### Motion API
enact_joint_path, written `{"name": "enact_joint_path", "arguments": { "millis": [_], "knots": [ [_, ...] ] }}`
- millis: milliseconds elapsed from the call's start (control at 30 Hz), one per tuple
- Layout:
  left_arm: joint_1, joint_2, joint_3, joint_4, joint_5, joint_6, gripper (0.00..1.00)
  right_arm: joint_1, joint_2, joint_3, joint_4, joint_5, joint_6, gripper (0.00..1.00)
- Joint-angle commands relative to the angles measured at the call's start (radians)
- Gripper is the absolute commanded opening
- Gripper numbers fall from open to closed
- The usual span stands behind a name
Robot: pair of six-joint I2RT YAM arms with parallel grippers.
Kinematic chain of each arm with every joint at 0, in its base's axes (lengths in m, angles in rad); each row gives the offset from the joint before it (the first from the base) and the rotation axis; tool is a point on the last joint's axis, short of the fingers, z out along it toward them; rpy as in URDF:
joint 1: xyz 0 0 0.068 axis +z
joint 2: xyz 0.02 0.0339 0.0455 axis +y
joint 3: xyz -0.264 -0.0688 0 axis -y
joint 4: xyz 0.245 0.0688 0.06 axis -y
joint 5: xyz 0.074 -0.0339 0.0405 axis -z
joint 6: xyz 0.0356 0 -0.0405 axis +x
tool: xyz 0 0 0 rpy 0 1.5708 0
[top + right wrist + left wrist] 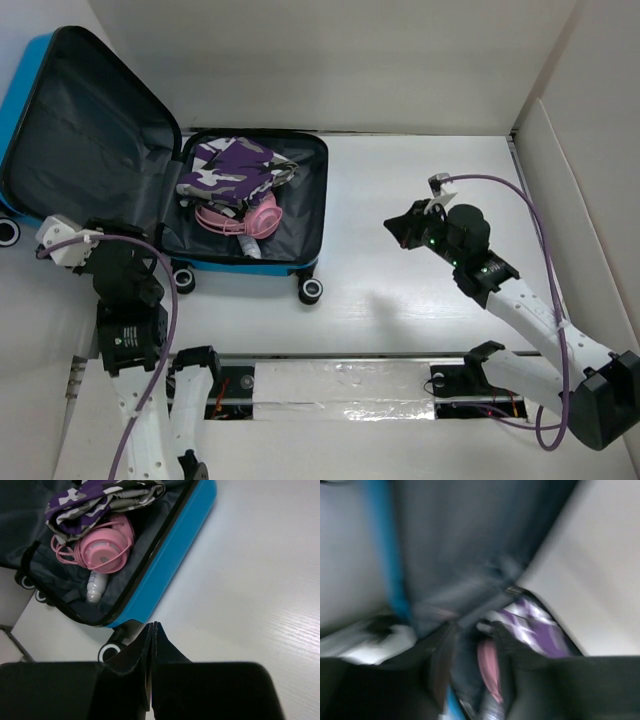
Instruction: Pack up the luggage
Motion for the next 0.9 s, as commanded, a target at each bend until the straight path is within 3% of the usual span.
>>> {"name": "enact_joint_path", "arguments": {
  "millis": [0, 133, 200, 333, 433, 533, 600, 700, 833, 867],
  "knots": [
    [-0.001, 0.032, -0.070, -0.109, -0.351, -0.013, 0.40, -0.014, -0.018, 0.029, 0.109, 0.042, -0.070, 0.02],
    [-0.001, 0.110, -0.018, -0.057, -0.480, -0.013, 0.54, -0.026, -0.029, 0.005, 0.110, 0.009, -0.073, 0.04],
    [-0.001, 0.213, 0.051, -0.013, -0.533, 0.061, 0.60, -0.026, -0.037, 0.013, 0.083, 0.024, -0.086, 0.06],
    [-0.001, 0.432, 0.184, -0.136, -0.708, 0.030, 0.58, -0.003, -0.081, 0.015, 0.041, 0.098, -0.099, 0.10],
    [0.066, 0.550, 0.218, -0.239, -0.692, 0.016, 0.59, -0.003, -0.109, 0.019, 0.020, 0.122, -0.106, 0.11],
    [0.066, 0.558, 0.171, -0.156, -0.713, 0.115, 0.59, 0.006, -0.120, 0.025, 0.001, 0.142, -0.113, 0.12],
    [0.141, 0.560, 0.163, -0.155, -0.675, 0.111, 0.57, 0.006, -0.121, 0.025, 0.001, 0.142, -0.113, 0.12],
    [0.158, 0.578, 0.153, -0.120, -0.643, 0.131, 0.56, 0.006, -0.107, 0.032, -0.002, 0.131, -0.113, 0.12],
    [0.158, 0.647, 0.252, -0.114, -0.624, 0.154, 0.56, 0.029, -0.115, 0.029, 0.007, 0.111, -0.120, 0.12],
    [0.158, 0.670, 0.273, -0.126, -0.620, 0.153, 0.51, 0.029, -0.120, 0.025, 0.011, 0.114, -0.120, 0.12]
  ]
}}
